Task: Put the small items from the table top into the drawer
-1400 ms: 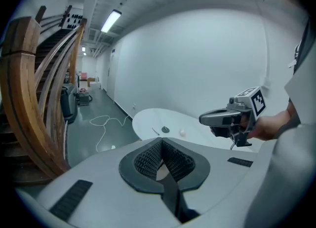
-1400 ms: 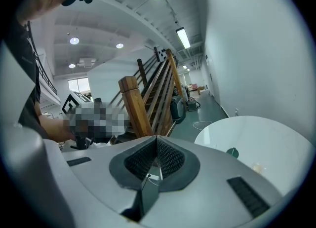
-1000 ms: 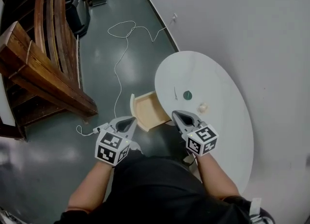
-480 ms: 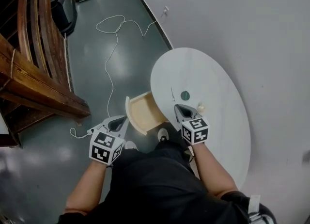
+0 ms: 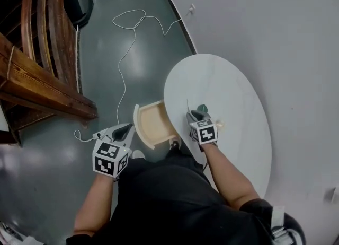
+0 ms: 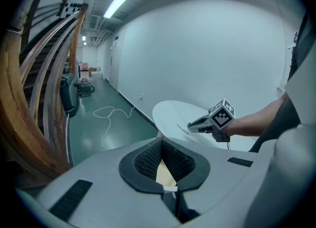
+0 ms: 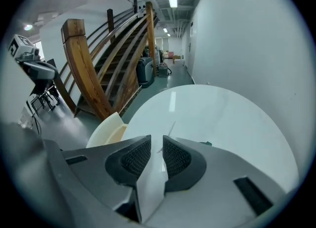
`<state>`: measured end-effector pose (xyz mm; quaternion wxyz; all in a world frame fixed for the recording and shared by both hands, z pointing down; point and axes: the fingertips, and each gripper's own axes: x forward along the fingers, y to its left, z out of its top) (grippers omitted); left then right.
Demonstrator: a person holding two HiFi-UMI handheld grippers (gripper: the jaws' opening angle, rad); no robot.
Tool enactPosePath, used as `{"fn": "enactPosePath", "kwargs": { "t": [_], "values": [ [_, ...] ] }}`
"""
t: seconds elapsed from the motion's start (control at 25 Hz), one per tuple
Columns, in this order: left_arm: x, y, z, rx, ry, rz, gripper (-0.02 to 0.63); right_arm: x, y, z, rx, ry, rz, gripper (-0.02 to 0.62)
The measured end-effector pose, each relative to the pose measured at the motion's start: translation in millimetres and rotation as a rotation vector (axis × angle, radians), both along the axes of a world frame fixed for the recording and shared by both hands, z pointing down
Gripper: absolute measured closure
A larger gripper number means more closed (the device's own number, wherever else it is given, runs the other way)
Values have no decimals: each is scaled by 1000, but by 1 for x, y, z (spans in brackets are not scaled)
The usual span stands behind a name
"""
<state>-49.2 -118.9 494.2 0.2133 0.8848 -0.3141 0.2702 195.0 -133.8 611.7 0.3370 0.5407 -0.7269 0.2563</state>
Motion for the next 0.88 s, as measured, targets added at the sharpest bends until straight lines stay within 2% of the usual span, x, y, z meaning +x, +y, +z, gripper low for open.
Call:
{"fn": "enactPosePath", "kwargs": {
  "t": [0.16,0.48,0.68,0.88],
  "values": [
    [1,0,5,-30,-12,-24,592,7,-8,18,-40,-7,16,539],
    [1,2,4,-34,-12,-21,592,14,-10,34,-103,-28,70,540],
    [-2,2,7,-53,4,-30,592,15,-12,39,-126,-36,58,543],
    [-4,3,6,-53,2,-24,592,19,-13,46,-174,-103,120,541]
  ]
}}
